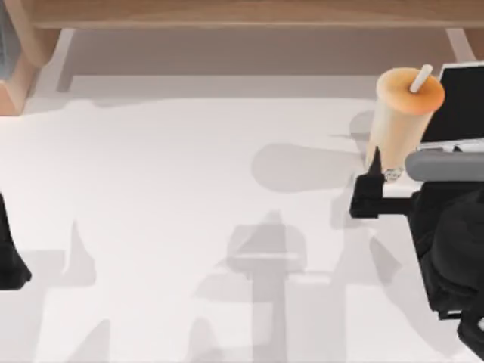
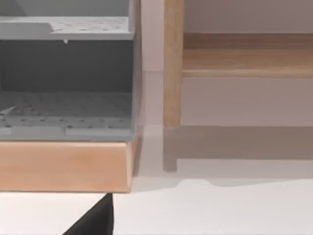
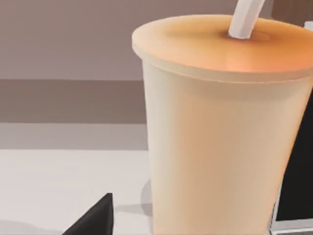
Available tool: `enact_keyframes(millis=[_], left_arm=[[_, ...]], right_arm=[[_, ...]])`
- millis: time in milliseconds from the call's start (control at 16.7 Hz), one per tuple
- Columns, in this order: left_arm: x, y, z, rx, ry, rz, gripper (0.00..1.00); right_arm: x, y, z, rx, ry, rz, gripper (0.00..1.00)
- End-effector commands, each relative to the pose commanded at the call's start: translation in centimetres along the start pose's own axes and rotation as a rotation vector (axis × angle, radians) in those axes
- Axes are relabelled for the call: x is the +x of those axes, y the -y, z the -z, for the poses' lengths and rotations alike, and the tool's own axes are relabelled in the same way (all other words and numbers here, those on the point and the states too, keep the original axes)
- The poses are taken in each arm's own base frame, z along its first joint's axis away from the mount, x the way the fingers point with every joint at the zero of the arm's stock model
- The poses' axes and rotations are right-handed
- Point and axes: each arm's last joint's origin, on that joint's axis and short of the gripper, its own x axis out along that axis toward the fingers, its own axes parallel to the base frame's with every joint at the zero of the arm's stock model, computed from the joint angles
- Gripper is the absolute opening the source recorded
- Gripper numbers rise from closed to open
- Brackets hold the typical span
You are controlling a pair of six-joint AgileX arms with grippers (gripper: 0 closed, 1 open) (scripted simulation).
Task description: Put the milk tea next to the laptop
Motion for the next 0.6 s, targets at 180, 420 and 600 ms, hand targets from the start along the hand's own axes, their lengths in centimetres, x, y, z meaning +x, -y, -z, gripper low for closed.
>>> enact_keyframes(millis=[180,420,600], left_arm=[[0.0,0.0,0.0,0.000,0.000,0.000,1.00],[0.0,0.0,0.0,0.000,0.000,0.000,1.00],[0.0,0.0,0.0,0.000,0.000,0.000,1.00]], right_arm=[[0.0,0.0,0.0,0.000,0.000,0.000,1.00],[0.4,0.0,0.1,-0.001,-0.002,0.001,1.00],[2.7,-0.3,0.0,0.000,0.000,0.000,1.00]])
